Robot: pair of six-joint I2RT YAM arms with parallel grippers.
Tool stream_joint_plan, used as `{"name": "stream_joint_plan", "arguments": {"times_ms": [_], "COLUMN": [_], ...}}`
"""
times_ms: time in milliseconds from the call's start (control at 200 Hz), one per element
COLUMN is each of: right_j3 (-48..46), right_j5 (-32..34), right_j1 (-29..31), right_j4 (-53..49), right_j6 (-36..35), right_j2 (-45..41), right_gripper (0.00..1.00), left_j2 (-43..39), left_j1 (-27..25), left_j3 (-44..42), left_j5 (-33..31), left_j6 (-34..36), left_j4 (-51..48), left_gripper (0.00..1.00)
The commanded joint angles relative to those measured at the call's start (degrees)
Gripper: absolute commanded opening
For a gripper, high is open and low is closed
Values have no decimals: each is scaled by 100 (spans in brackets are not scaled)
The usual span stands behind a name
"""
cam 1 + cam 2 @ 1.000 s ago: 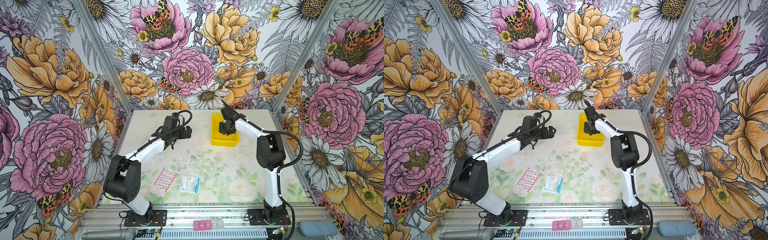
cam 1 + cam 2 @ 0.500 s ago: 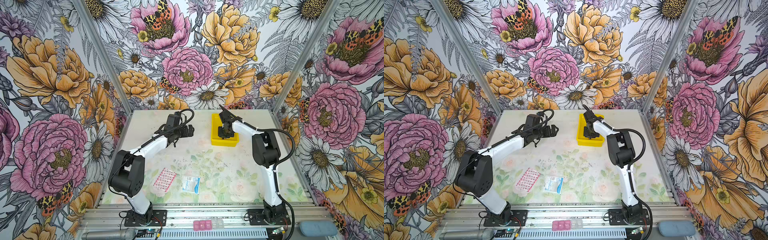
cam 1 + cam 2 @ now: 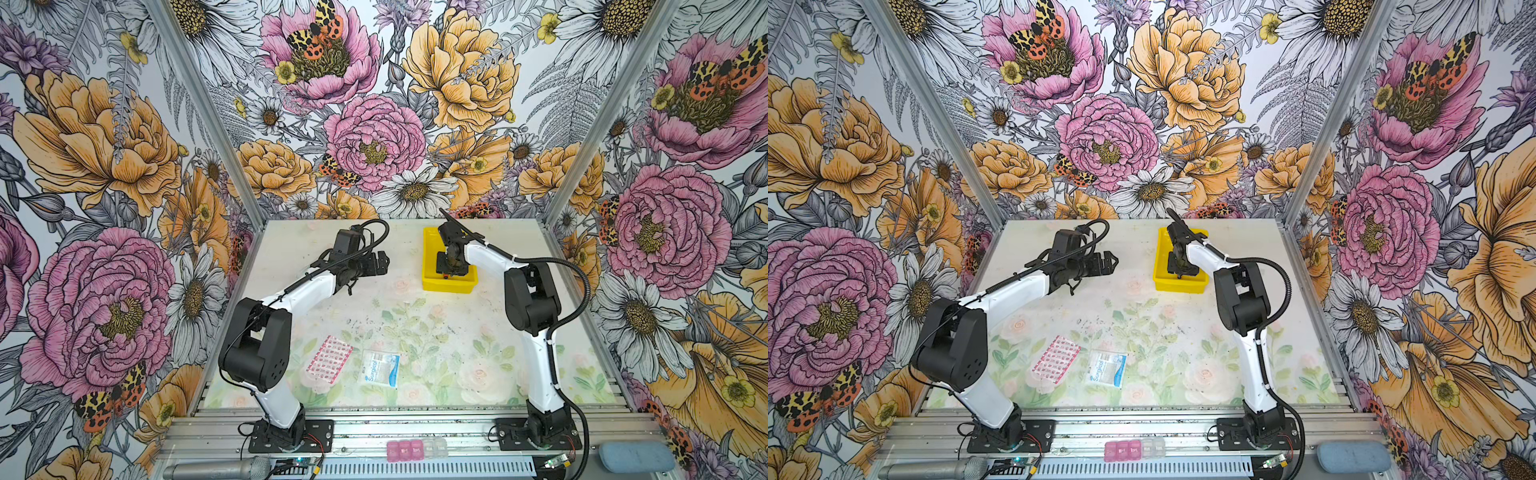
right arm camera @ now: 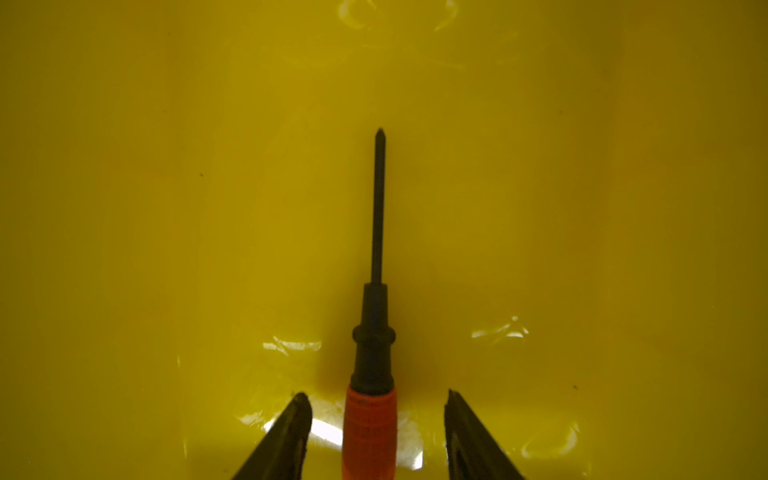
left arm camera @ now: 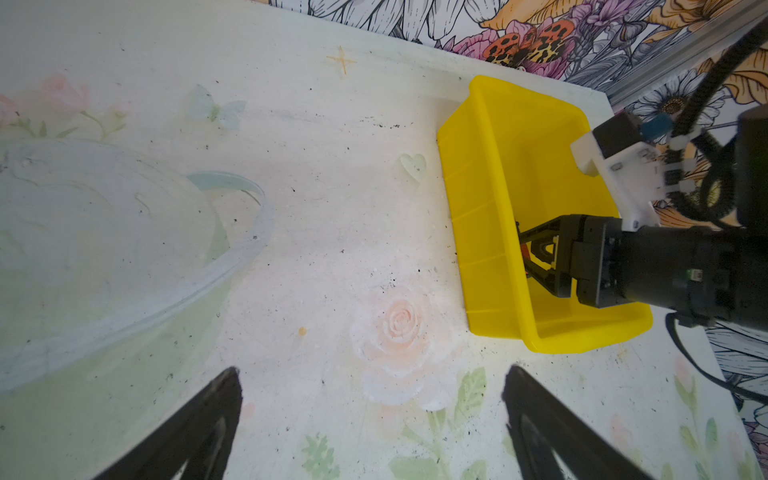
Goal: Put the screwdriver in the bin
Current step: 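Lower the screwdriver into the yellow bin and open the right gripper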
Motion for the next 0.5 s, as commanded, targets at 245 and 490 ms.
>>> {"name": "stream_joint_plan", "arguments": {"times_ms": [245, 490], "right_j3": [-54, -577], "right_j5": [445, 795], "right_j1": [14, 134], "right_j4": [78, 75], "right_j6": [77, 137], "right_j2": [-974, -1806], "right_gripper": [73, 86], "left_j2": [-549, -1177], "left_j1": [130, 541], "left_j3": [-235, -774], "left_j5": [119, 64], "left_j6": [211, 403], "left_j4": [-160, -239], "left_gripper": [99, 99]}}
